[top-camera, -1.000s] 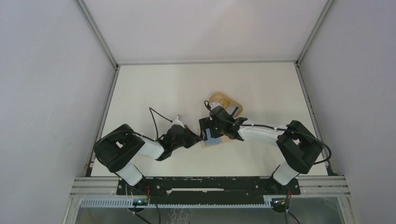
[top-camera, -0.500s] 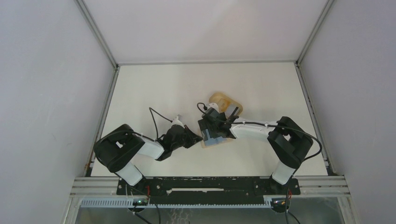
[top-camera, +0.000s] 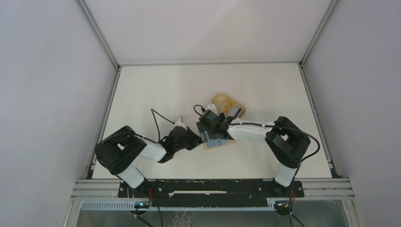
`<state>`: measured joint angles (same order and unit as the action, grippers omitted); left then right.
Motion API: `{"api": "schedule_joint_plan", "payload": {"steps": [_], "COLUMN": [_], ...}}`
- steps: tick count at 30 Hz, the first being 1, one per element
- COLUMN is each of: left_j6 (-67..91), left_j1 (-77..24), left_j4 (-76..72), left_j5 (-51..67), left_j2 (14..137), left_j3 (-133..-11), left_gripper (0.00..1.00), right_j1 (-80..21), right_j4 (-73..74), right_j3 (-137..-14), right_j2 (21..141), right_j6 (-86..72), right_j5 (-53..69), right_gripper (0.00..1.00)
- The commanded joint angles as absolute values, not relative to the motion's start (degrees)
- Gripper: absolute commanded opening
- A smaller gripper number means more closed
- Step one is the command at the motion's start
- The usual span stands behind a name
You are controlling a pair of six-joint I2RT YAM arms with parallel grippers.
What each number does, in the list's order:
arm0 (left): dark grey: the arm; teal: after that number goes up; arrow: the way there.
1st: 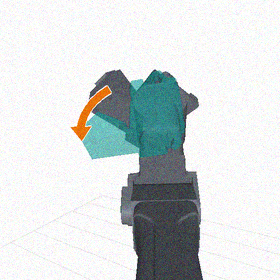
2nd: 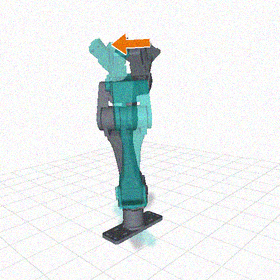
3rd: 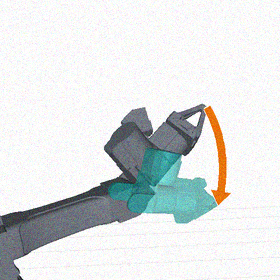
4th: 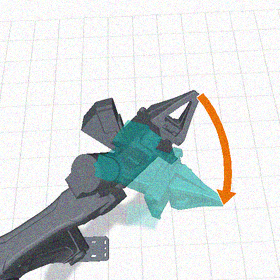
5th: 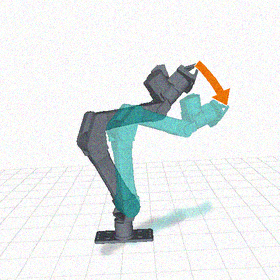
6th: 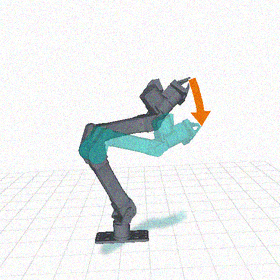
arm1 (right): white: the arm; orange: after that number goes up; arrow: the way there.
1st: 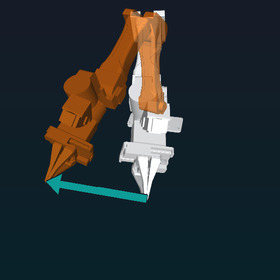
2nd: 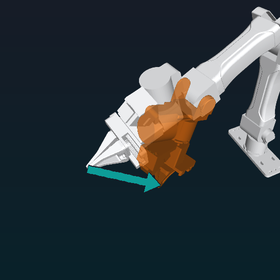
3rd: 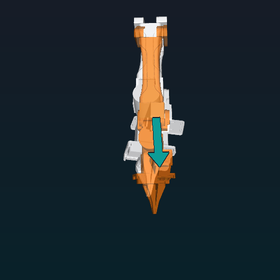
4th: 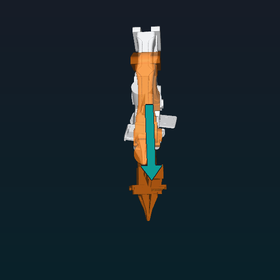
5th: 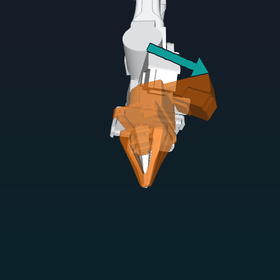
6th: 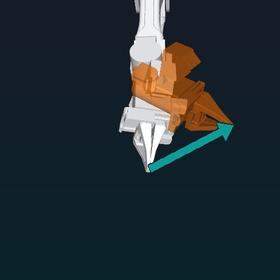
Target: Take the credit cards out of the card holder
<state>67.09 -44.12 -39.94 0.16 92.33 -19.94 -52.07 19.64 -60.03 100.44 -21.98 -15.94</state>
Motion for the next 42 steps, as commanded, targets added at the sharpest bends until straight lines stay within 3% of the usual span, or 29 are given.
{"api": "schedule_joint_plan", "payload": {"steps": [1, 8, 33, 37, 42], "left_j6": [65.6, 66.0, 67.9, 67.7, 67.8], "left_j1": [-44.3, -44.3, -44.2, -44.2, -44.3], "left_j4": [-33.1, -33.1, -31.0, -31.0, -31.0], "left_j5": [-1.2, -2.2, -5.5, -5.1, -4.9], "left_j2": [93.1, 92.4, 90.4, 90.8, 90.8], "left_j3": [-17.4, -16.6, -15.0, -15.3, -15.2], "left_gripper": [0.00, 0.00, 0.00, 0.00, 0.00], "right_j1": [-53.4, -53.4, -51.2, -50.1, -45.3], "right_j4": [21.7, 24.7, 25.7, 20.5, 14.0], "right_j3": [-61.9, -61.5, -57.8, -57.8, -56.9], "right_j2": [101.6, 102.9, 90.6, 86.6, 84.1], "right_j6": [-20.0, -18.8, -14.2, -13.4, -15.0], "right_j5": [-19.5, -22.5, -25.2, -16.9, 5.0], "right_gripper": [0.99, 1.00, 1.00, 1.00, 1.00]}}
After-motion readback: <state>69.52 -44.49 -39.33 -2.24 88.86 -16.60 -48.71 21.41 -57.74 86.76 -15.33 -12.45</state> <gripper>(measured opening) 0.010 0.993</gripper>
